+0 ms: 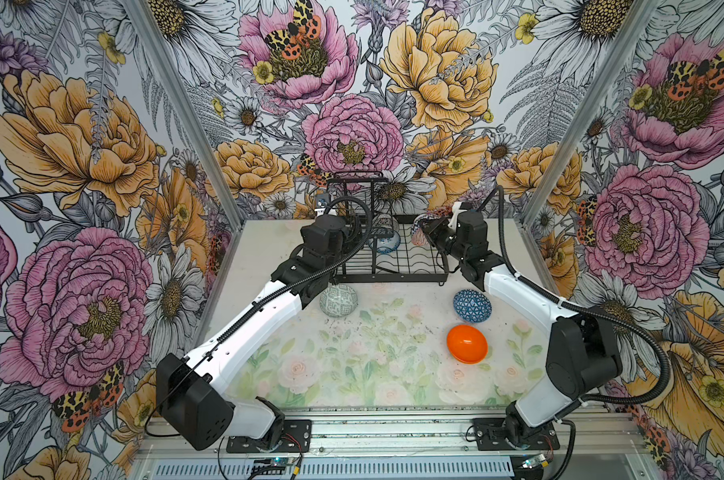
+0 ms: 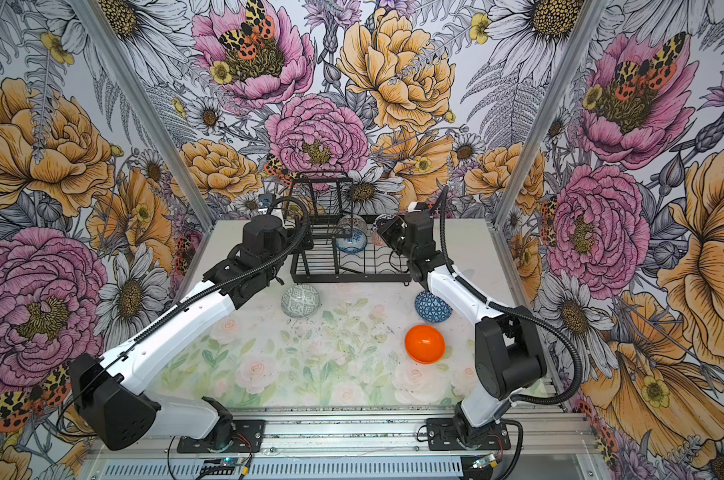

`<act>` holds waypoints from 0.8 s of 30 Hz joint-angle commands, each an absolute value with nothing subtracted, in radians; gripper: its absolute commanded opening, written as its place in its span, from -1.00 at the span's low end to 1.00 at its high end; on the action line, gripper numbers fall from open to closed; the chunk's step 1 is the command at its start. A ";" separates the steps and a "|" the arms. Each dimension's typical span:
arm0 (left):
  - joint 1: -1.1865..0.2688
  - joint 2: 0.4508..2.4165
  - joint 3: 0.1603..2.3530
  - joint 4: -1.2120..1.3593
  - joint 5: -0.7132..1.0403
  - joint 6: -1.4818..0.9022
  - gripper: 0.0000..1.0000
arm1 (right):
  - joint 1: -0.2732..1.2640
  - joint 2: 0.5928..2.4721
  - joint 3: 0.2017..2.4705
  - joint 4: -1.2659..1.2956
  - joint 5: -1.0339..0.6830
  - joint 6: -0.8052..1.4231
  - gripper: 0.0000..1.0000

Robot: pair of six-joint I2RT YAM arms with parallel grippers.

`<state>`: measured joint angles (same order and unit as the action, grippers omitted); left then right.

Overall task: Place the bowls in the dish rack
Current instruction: 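Lower the blue-ikat bowl into the slot beside the blue floral bowl with right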

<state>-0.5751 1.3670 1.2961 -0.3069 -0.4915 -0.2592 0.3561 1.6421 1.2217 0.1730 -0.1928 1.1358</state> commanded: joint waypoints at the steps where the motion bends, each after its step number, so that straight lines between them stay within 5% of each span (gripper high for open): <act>1: -0.549 1.315 1.241 -0.243 -0.432 -0.253 0.97 | 0.380 1.660 1.192 0.328 -0.188 1.092 -1.00; 24: -0.493 1.400 1.282 -0.265 -0.369 -0.262 0.97 | 0.422 1.950 1.233 0.625 -0.183 1.153 -1.00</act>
<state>-0.5072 1.3968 1.2594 -0.2653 -0.3832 -0.2626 0.4057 1.9358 1.1767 0.4892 -0.1875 1.1408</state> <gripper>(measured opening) 0.986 0.072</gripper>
